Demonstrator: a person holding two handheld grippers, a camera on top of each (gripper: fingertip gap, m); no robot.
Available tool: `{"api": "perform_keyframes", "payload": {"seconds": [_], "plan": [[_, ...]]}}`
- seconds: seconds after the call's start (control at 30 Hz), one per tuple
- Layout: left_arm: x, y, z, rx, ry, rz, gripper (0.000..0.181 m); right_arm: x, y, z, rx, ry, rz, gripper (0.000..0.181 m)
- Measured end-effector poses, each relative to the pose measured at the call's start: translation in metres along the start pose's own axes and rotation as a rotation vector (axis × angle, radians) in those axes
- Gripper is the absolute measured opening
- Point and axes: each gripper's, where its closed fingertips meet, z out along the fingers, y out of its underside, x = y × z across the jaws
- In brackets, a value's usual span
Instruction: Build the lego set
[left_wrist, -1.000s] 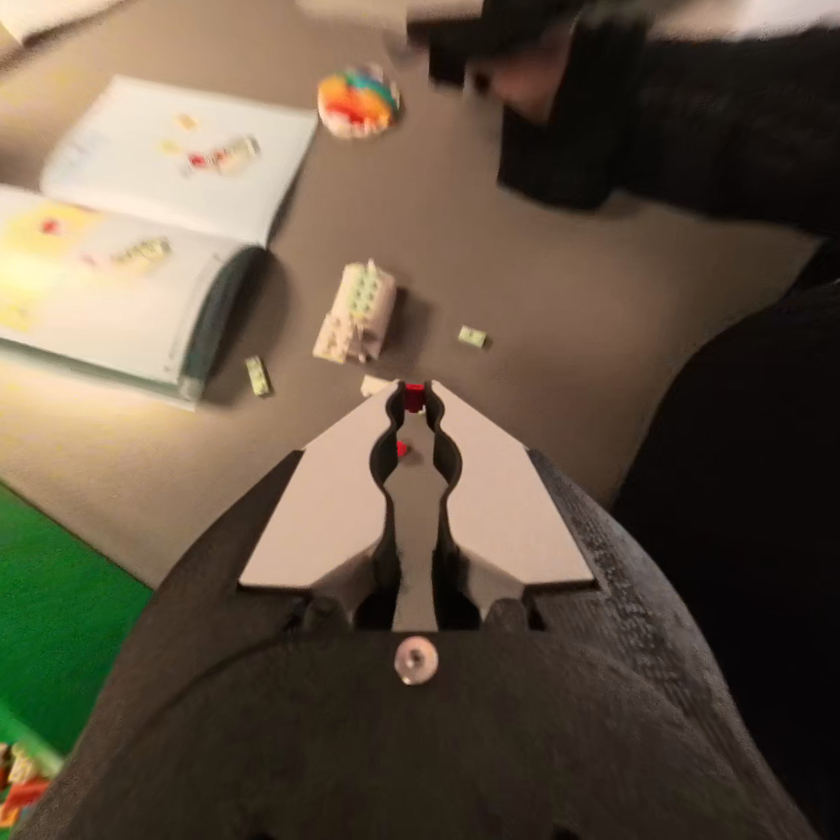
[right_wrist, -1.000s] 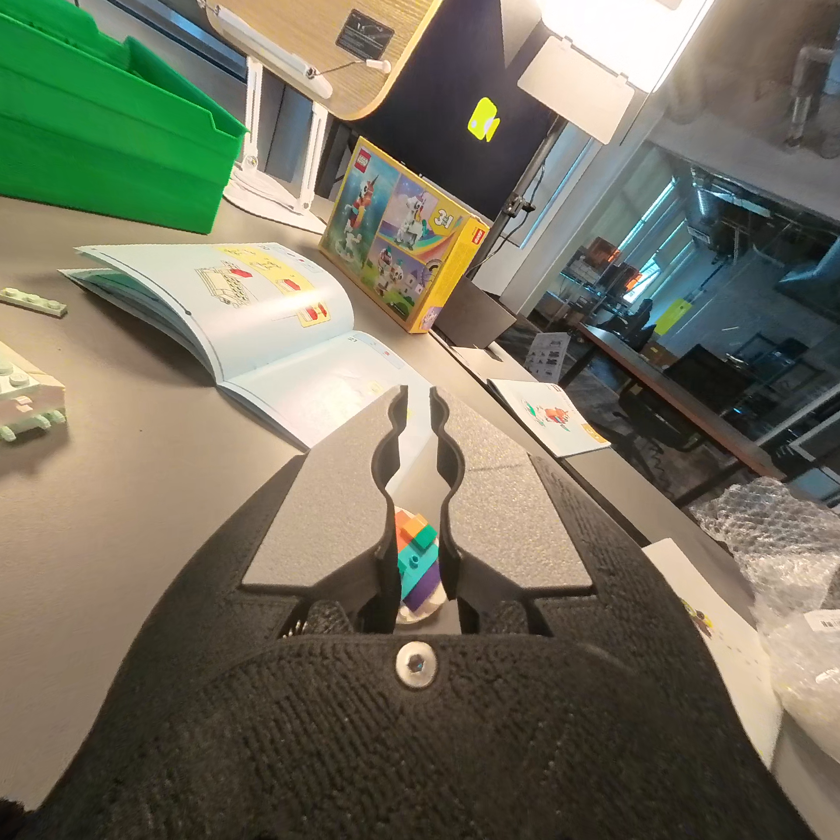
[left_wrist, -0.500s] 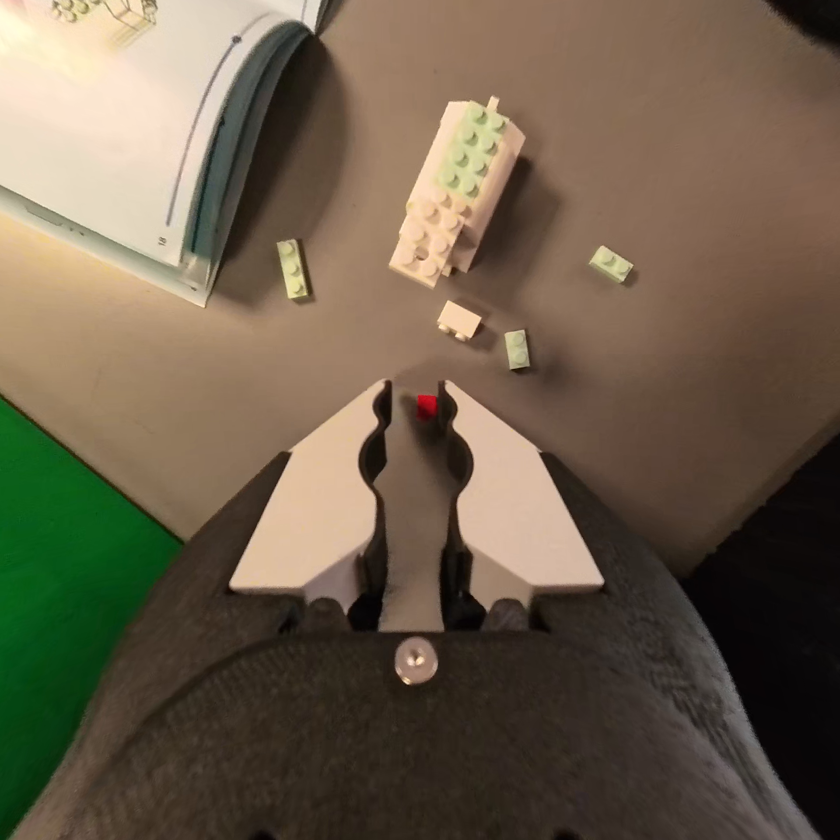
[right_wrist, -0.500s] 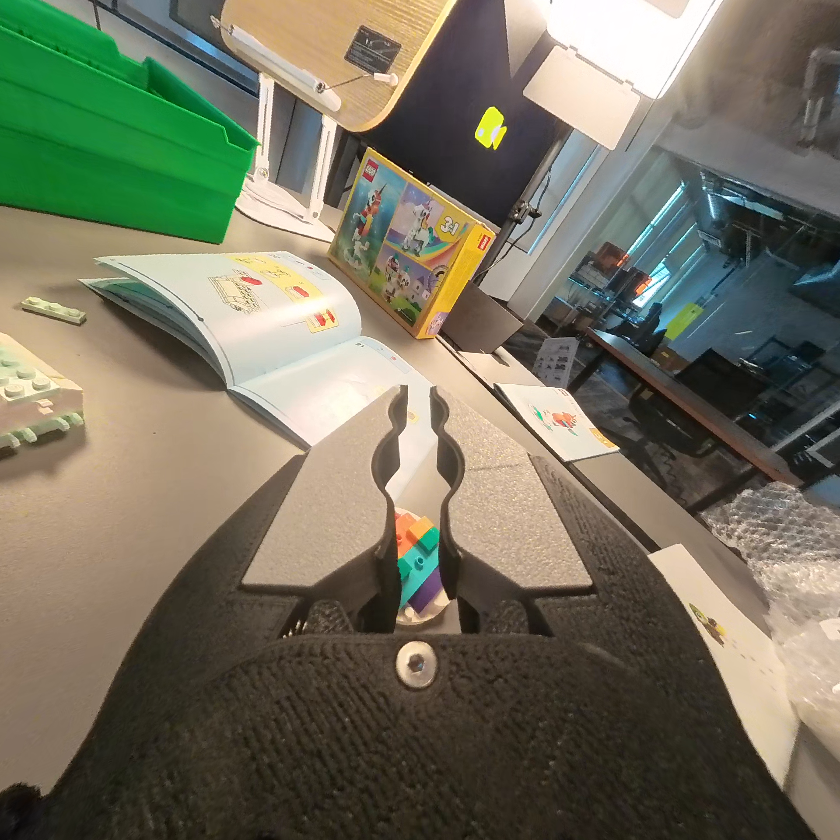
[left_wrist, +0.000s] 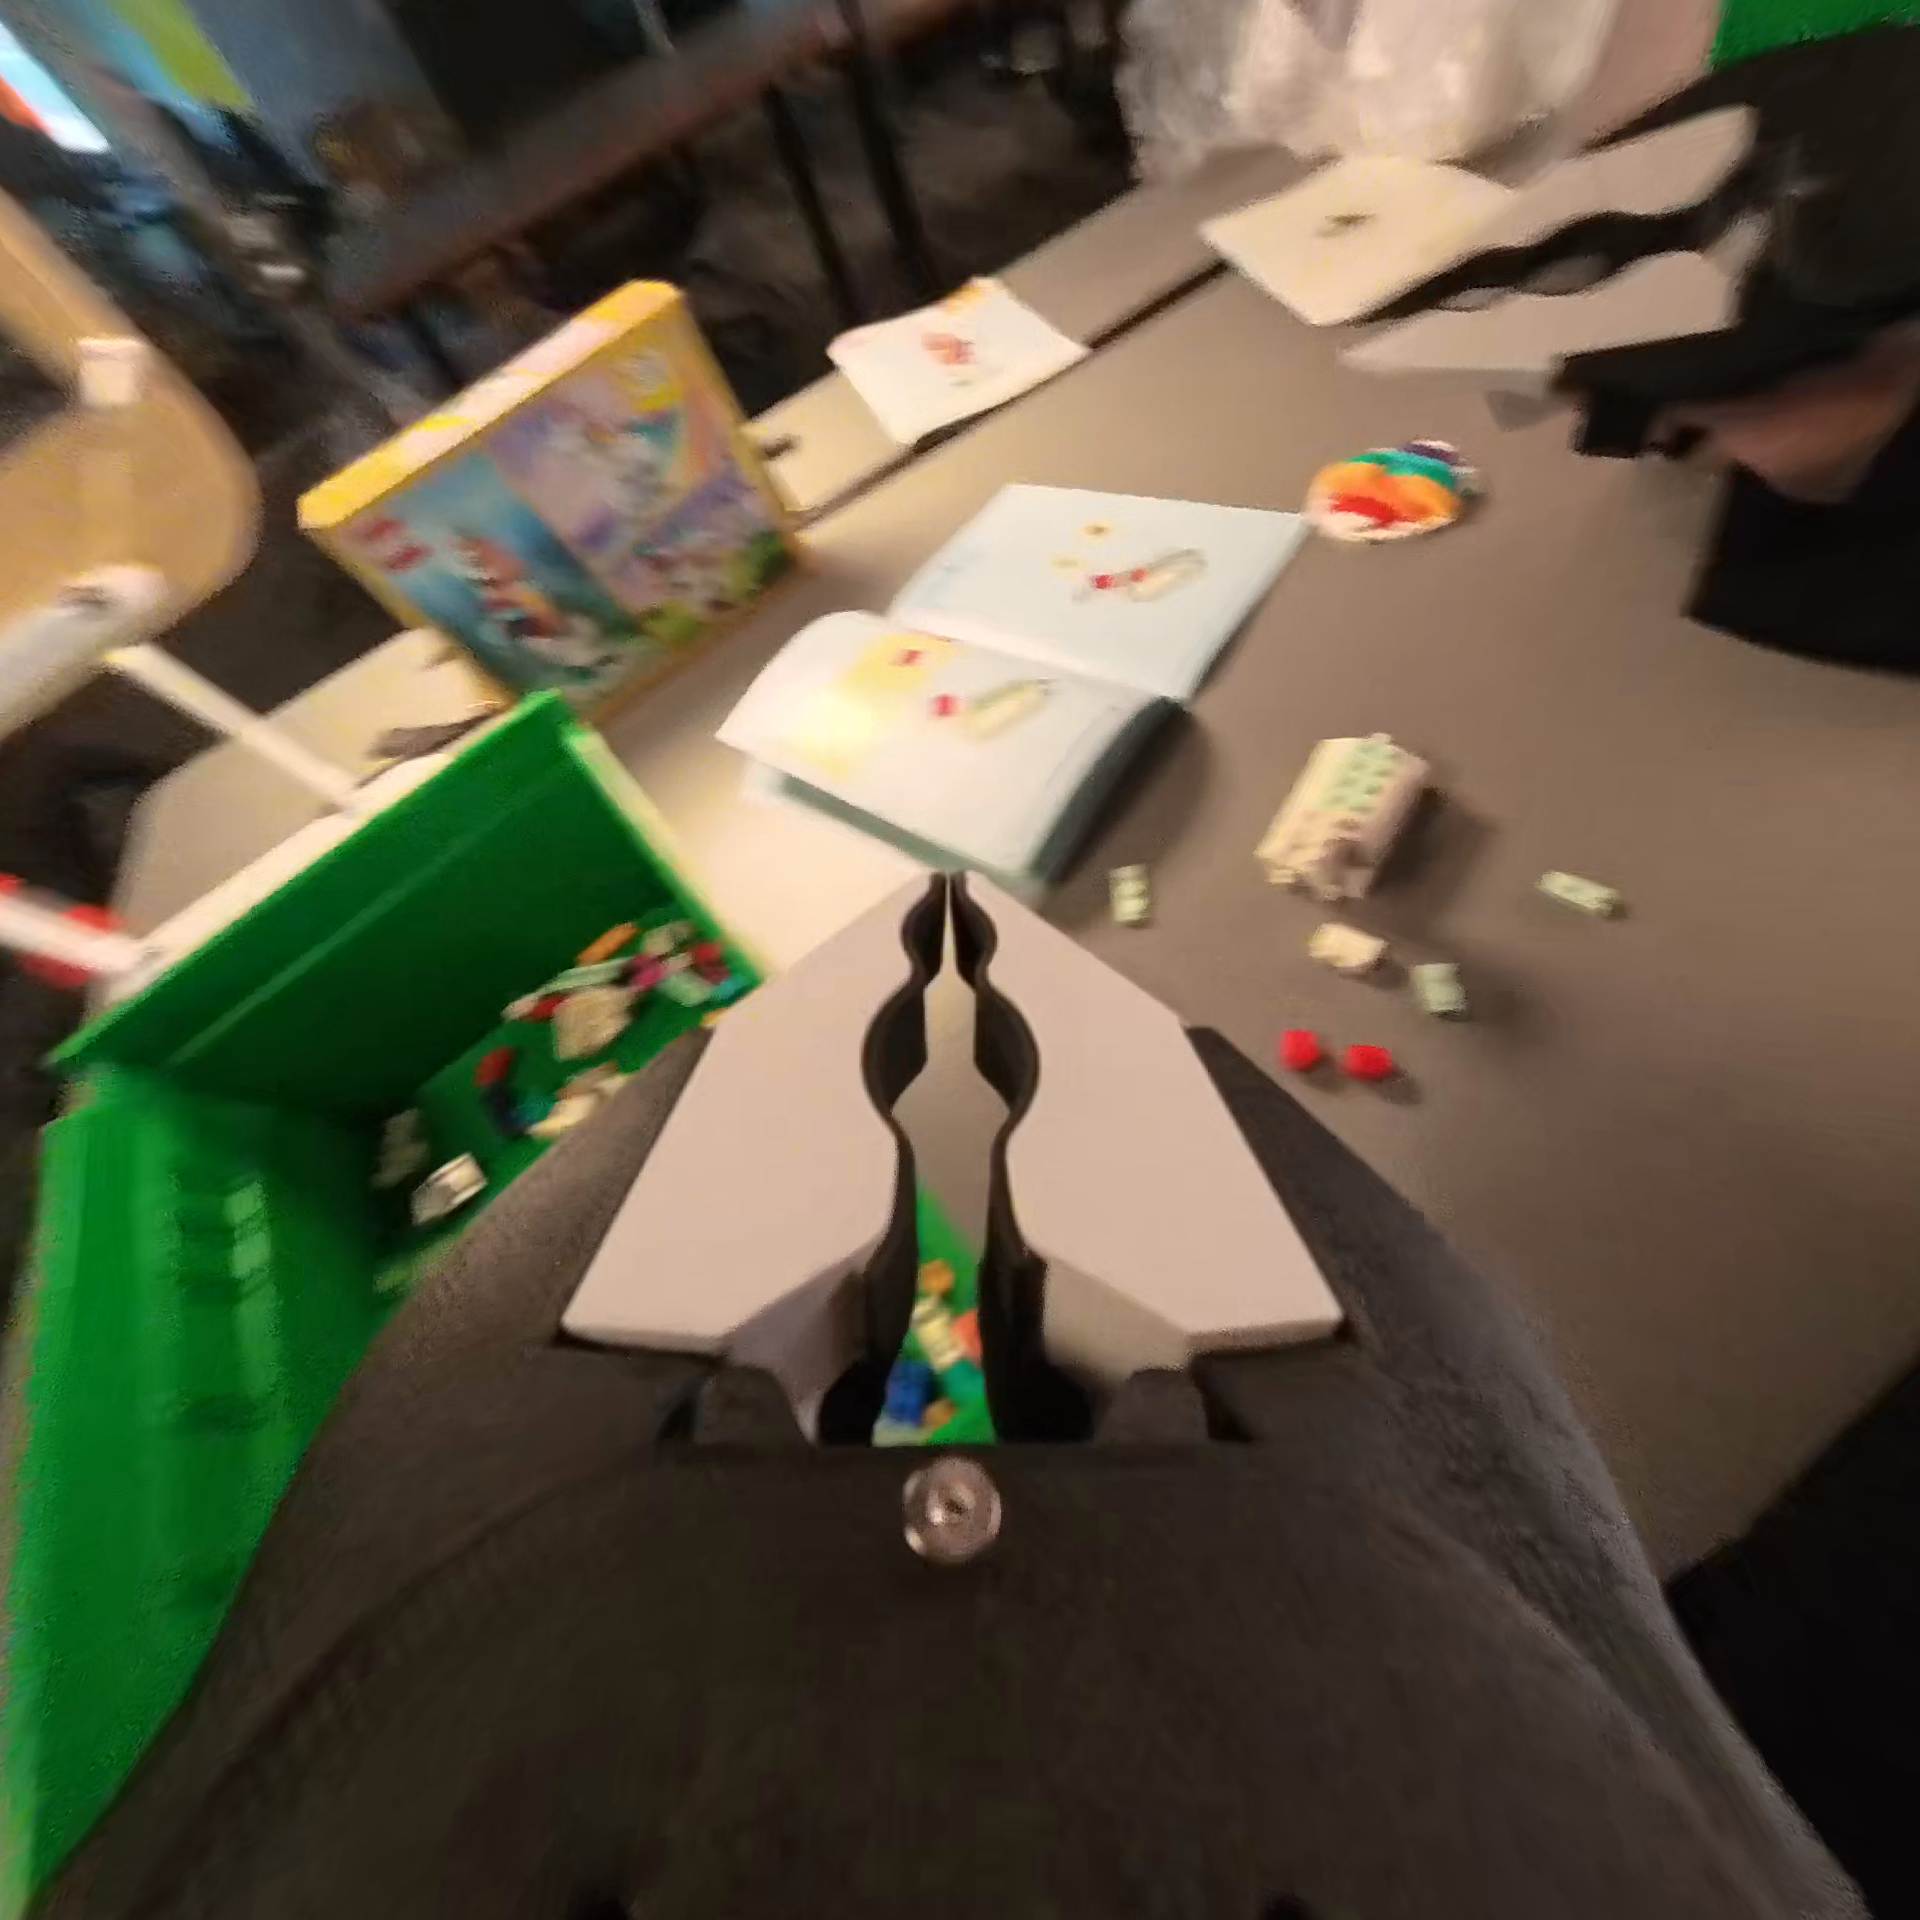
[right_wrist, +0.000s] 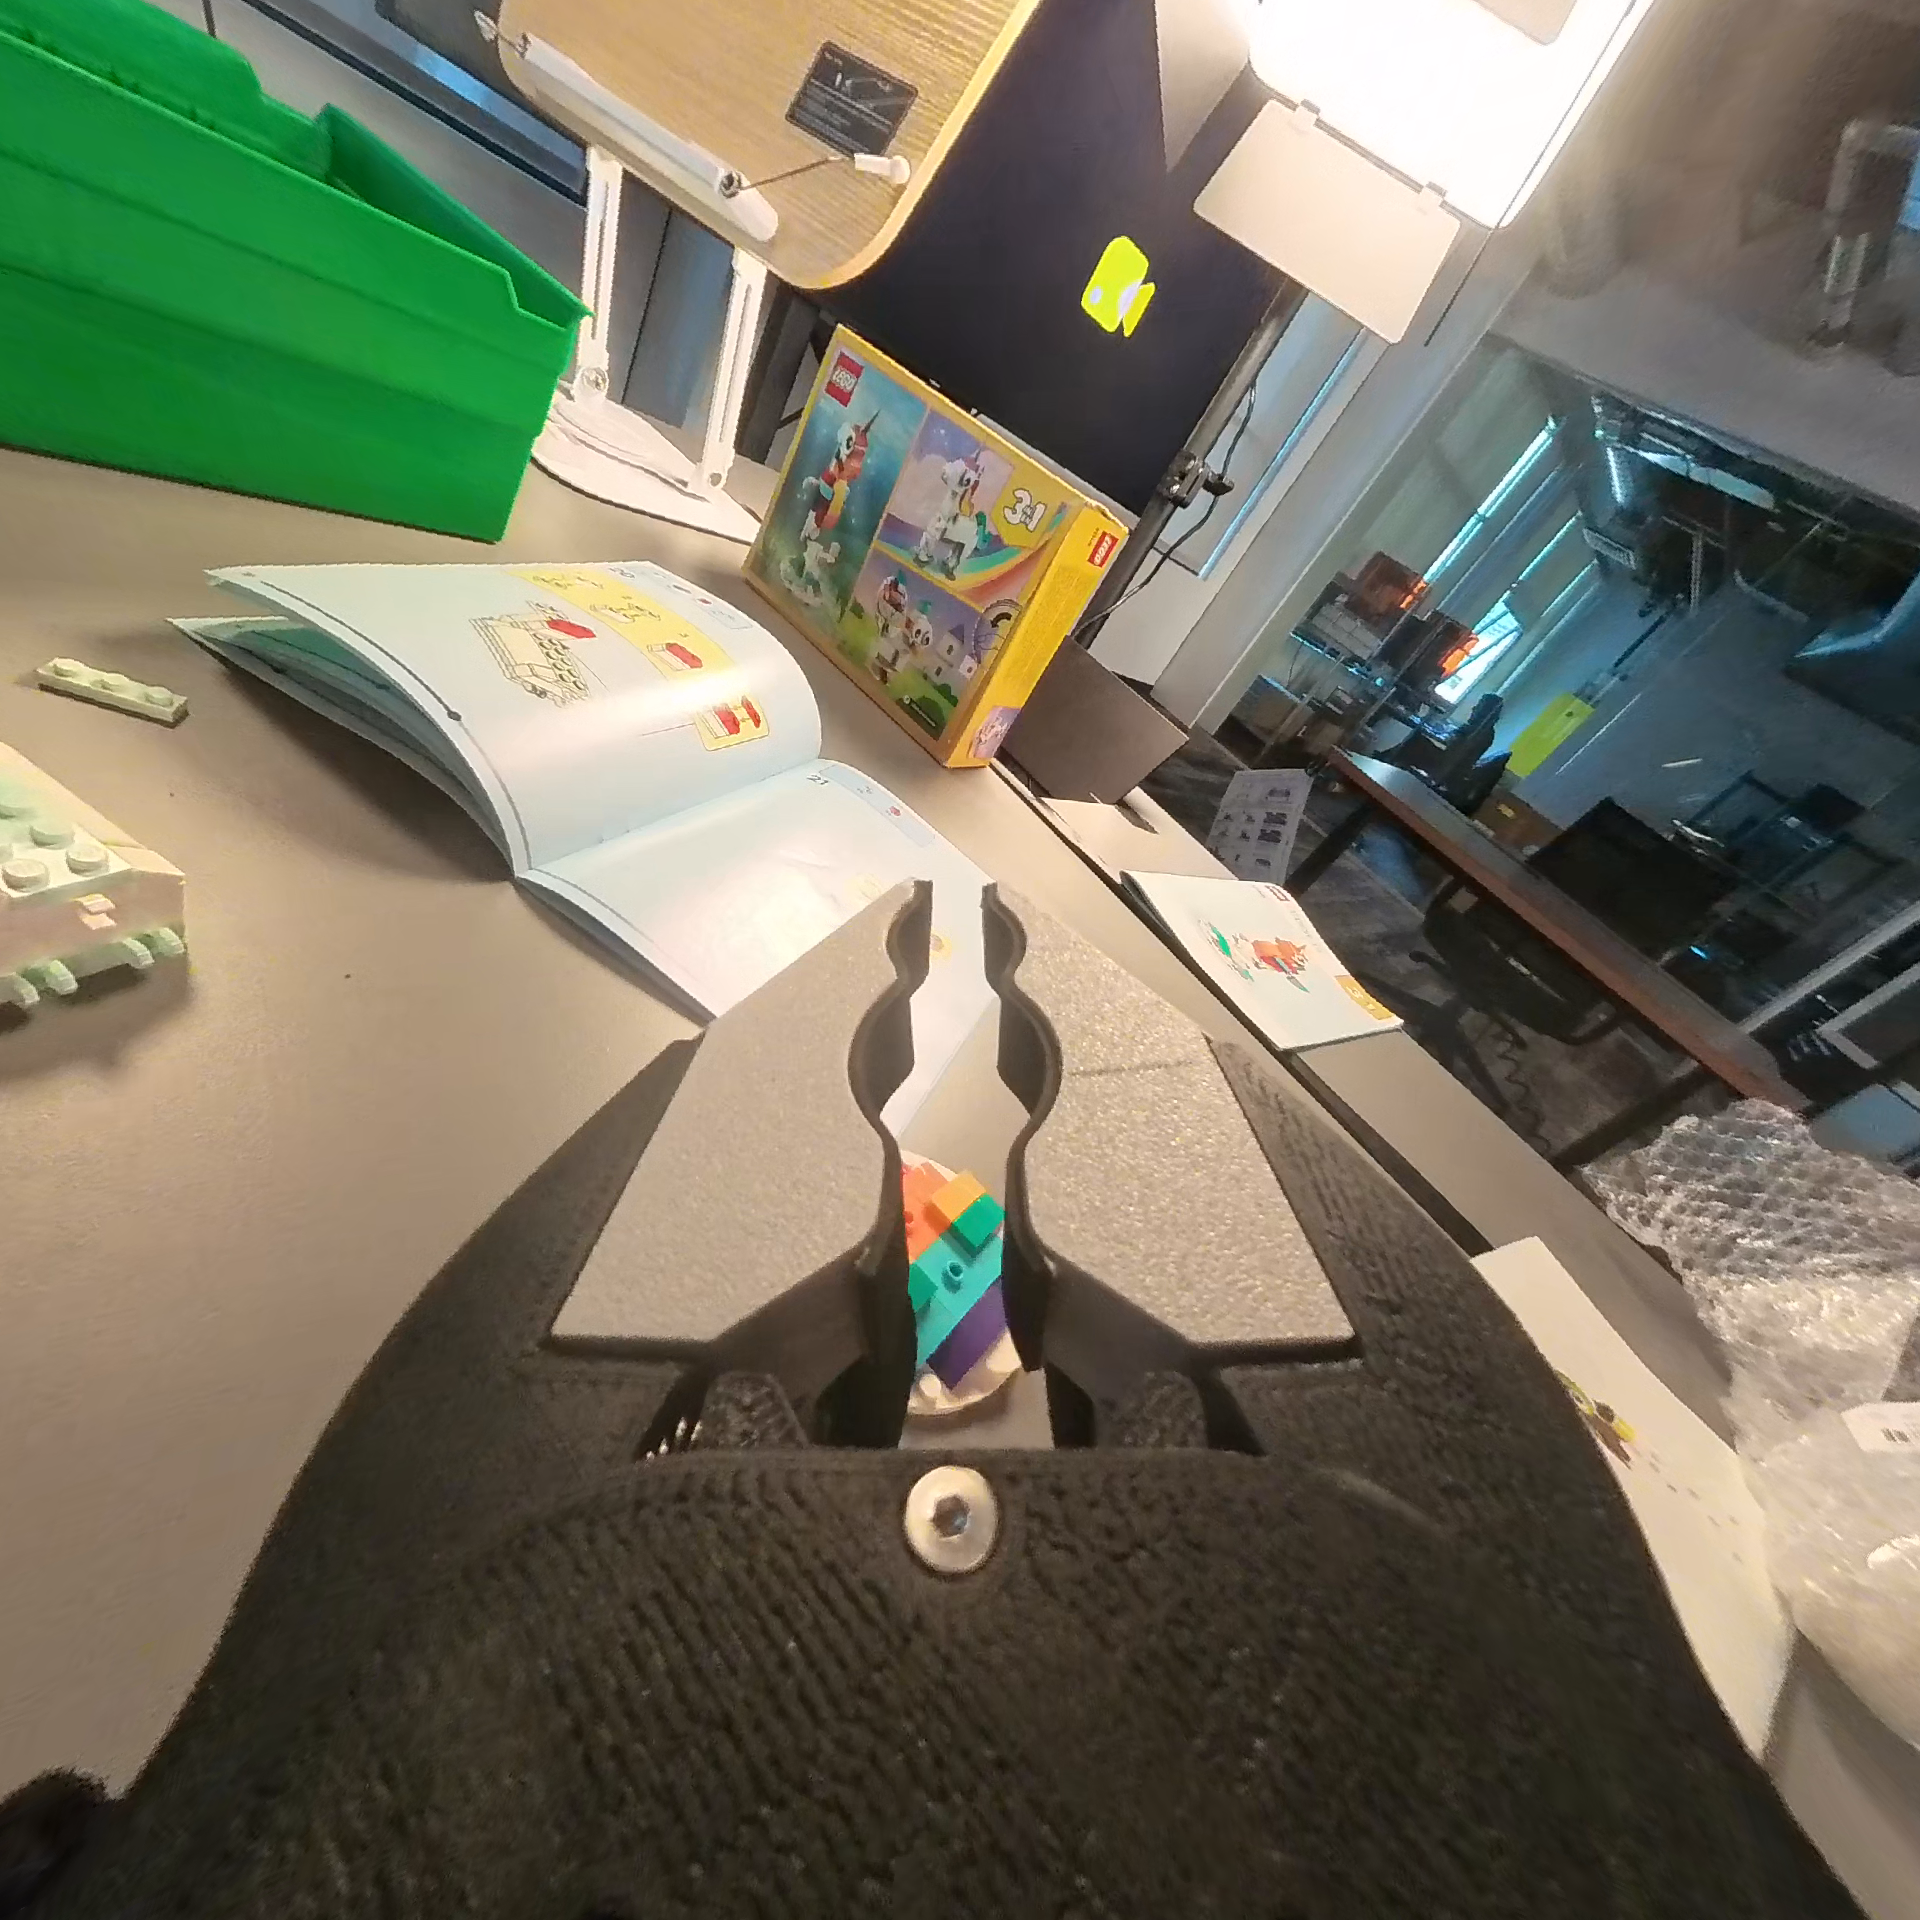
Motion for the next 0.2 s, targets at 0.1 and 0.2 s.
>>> {"api": "perform_keyframes", "payload": {"seconds": [0.1,0.2], "plan": [[-0.055,0.018,-0.023,-0.053,-0.172,-0.039,0.001,0.002,0.003,0.001,-0.014,0.011,0.002,0.008],[-0.089,0.044,-0.032,-0.134,-0.210,-0.131,0.010,0.007,0.004,0.001,-0.020,0.035,0.009,0.008]]}}
